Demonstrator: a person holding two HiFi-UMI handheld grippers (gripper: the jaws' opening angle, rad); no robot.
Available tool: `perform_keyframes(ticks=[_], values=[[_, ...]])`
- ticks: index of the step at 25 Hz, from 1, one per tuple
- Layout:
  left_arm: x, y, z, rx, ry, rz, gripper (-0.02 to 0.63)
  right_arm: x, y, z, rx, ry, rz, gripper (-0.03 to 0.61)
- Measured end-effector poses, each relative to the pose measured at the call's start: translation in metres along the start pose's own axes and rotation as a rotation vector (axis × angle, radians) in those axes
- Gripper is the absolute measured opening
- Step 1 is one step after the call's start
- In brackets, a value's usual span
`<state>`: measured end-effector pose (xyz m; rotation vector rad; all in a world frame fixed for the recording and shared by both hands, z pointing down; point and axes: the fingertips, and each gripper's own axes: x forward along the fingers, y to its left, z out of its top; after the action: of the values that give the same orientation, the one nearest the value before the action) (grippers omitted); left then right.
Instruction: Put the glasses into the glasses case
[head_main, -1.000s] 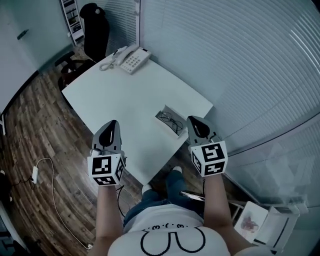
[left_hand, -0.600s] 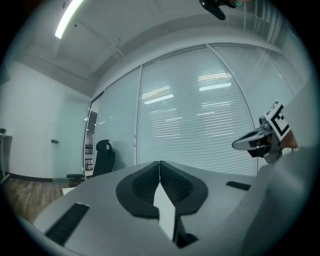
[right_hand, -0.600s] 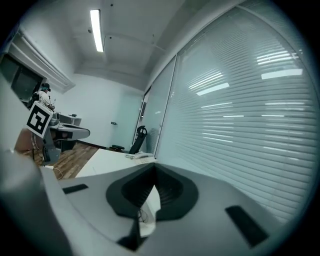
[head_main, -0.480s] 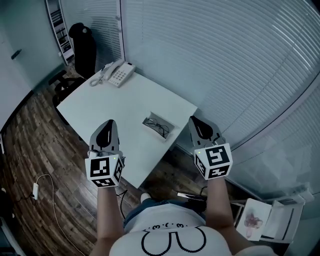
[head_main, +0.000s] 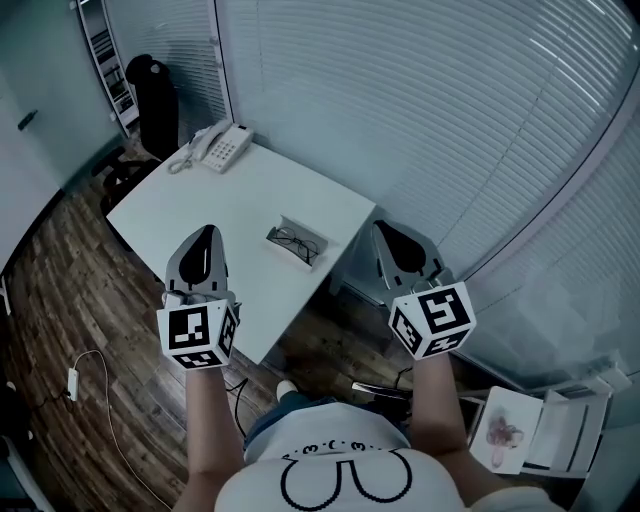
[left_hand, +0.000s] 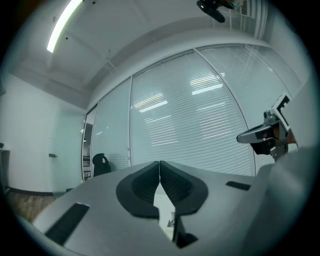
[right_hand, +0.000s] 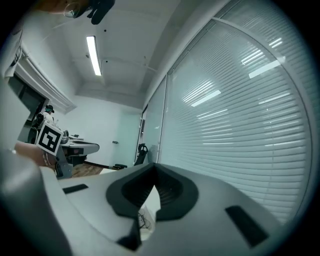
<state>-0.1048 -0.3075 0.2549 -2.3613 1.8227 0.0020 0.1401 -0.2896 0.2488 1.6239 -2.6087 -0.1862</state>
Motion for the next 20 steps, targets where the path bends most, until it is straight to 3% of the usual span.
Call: perform_keyframes(ticks=[4,8,20], values=[[-0.001,-0.011,0.008,0.015,-0.013,-0.011,0.018,-0.010,-0.004,0.006,-0.035,-0.021,-0.018,0.011],[0.000,-0.022,0.014,0.026,-0.021,-0.025,0.018,-0.016,-0.011,0.001,-0.082,0.021,-0.026,0.011],[0.004,-0.035,0.020,0.046,-0.022,-0.051,0.017,-0.024,-0.026,0.011,-0.061,-0.006,-0.045,0.011]])
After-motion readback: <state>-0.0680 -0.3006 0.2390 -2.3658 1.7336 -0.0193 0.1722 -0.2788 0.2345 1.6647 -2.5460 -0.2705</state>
